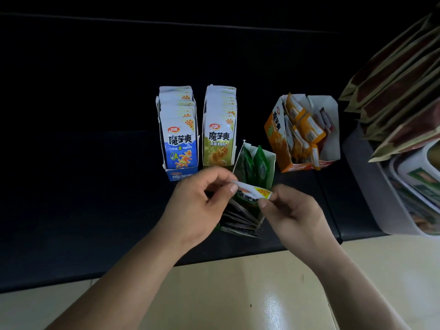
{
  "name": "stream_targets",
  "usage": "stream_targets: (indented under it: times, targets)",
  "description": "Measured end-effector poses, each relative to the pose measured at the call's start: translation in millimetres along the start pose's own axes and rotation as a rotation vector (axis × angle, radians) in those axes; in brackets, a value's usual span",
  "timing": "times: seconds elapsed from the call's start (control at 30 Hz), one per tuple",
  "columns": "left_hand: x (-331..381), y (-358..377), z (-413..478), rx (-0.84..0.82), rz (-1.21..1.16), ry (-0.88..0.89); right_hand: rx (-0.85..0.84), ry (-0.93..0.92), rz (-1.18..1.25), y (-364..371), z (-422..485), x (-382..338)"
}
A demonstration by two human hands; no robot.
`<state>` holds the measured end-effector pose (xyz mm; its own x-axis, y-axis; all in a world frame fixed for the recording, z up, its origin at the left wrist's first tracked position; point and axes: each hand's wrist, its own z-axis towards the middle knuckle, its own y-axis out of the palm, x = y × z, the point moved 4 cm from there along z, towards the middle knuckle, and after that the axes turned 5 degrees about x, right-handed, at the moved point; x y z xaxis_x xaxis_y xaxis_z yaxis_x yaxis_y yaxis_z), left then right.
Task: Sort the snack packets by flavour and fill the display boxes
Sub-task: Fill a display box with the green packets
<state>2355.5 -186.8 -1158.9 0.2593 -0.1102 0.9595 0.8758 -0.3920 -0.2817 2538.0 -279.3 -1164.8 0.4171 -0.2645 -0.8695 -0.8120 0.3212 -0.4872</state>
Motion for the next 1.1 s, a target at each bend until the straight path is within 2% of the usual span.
stream_targets:
  times: [0.17, 0.3, 0.47, 0.57, 0.77, 0.97, 1.03, 1.1]
  targets:
    - [19, 1, 2, -0.044, 0.002, 0.126, -0.084, -0.160, 0.155, -2, -3, -26]
    - [-1, 0, -2, -0.109, 0.080, 0.046, -0.053, -0.216, 0.018, 0, -2, -9]
    - [-25, -10, -15, -0.175, 0.208, -0.031, -0.055, -0.213, -0.216, 11, -1, 10]
    - [-29, -9, -15, -0.253, 0.228, -0.019, -0.119, -0.104, -0.115, 12, 3, 11]
    - [-31, -5, -16, -0.176, 0.140, 0.008, -0.114, -0.140, -0.086, 13, -2, 9]
    - [-20, 2, -17, -0.074, 0.200, 0.066, -0.152, -0.188, -0.113, 7, 6, -2]
    - [-20, 2, -16, -0.087, 0.176, 0.030, -0.204, -0.209, -0.179, 6, 9, -3]
    - [-21, 0, -17, -0.130, 0.134, -0.066, -0.267, -0.149, -0.209, 7, 9, 0]
